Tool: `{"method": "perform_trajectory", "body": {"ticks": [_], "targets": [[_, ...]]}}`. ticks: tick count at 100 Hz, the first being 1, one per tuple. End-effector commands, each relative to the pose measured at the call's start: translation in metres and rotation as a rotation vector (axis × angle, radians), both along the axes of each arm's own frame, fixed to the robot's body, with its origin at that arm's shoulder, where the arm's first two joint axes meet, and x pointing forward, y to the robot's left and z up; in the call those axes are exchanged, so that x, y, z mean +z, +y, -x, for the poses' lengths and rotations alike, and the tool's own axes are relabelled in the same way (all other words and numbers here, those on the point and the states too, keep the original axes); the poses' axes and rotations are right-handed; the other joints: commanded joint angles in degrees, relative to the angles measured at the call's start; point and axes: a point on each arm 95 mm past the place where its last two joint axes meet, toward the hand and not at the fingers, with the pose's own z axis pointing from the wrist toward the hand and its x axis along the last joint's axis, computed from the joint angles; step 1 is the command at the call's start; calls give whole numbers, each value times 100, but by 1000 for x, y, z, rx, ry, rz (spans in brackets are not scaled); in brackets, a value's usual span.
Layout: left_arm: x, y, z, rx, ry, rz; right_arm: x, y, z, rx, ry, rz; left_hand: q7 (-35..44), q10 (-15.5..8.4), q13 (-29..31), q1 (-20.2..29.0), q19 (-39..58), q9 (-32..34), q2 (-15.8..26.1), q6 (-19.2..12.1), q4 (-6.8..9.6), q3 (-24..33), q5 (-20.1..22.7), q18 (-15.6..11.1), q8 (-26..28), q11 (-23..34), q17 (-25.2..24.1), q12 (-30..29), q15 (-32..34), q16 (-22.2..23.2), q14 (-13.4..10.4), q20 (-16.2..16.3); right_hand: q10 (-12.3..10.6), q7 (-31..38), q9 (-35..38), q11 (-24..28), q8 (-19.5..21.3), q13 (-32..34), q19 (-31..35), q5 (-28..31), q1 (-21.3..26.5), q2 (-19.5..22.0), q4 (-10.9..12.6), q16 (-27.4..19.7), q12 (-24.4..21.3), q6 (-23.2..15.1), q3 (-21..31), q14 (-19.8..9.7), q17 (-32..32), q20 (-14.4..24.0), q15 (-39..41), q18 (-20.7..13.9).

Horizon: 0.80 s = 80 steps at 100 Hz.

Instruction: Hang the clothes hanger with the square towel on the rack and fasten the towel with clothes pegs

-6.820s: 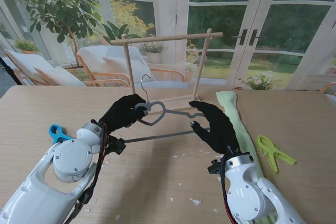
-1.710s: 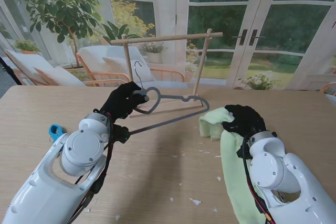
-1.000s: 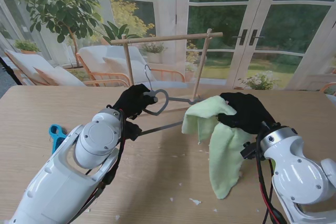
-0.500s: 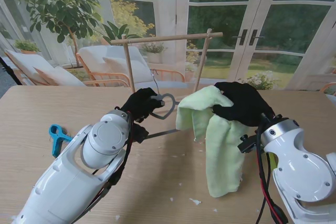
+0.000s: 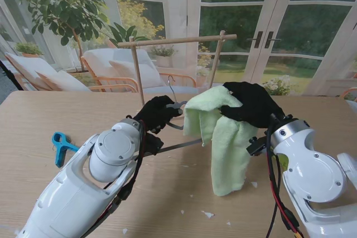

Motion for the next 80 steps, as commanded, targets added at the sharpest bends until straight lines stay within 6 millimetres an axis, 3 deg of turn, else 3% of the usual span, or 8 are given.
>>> {"method": "perform_trajectory", "body": {"ticks": [1,80], "targets": [[6,-7,6,-27,3,27,-5,1,-1,0,21,-9,125,-63,464,334,1677,278,572,316,136,-7,-128,-419,90,1035,229,248,662,-25,-811,127,-114,220,697,541,-11,31,1131,516,581,440,580,150,115,-883,517,250,455,4828,666,-1150],[5,-12,15,-89,18,25,-2,6,-5,-56,-29,-120,116,-32,464,355,1677,282,544,317,151,-14,-110,-440,90,1035,230,236,678,-5,-834,175,-132,211,651,515,39,29,1131,482,588,480,530,160,116,-910,494,311,454,4875,664,-1121]]}}
